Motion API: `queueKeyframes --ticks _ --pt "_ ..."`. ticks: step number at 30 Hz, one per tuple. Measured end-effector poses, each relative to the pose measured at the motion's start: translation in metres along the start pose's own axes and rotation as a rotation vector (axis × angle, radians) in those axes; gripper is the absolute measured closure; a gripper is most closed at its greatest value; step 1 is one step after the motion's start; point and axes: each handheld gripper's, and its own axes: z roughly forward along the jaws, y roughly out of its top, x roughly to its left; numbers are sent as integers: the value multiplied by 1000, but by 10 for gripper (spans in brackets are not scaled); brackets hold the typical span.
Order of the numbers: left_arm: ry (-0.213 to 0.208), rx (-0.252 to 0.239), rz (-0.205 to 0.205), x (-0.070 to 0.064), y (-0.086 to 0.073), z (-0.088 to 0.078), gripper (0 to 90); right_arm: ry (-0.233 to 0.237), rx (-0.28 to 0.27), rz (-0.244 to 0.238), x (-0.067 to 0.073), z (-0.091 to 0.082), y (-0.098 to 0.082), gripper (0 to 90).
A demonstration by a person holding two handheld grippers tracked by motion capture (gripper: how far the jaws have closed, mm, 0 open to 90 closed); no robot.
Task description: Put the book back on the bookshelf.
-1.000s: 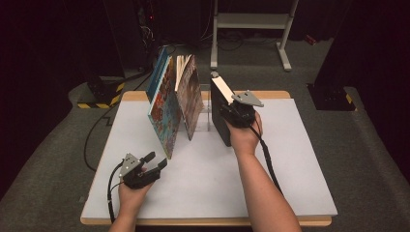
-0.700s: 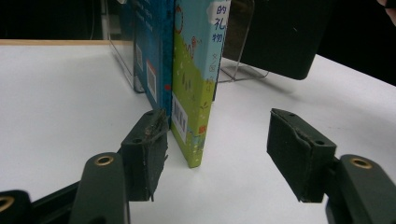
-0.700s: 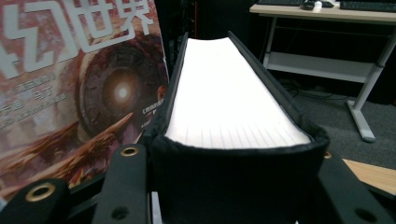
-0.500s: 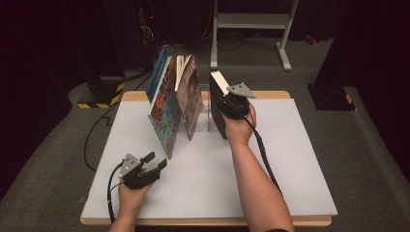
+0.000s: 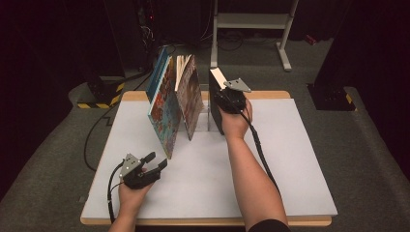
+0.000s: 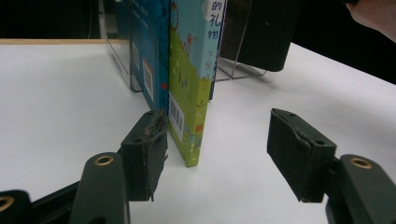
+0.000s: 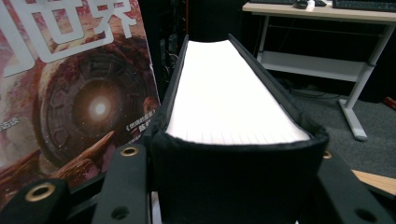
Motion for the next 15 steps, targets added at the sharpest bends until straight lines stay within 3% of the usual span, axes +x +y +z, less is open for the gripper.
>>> queueKeyframes --ticks 15 --pt "2 1 -1 1 0 1 382 -11 -1 1 1 8 0 537"
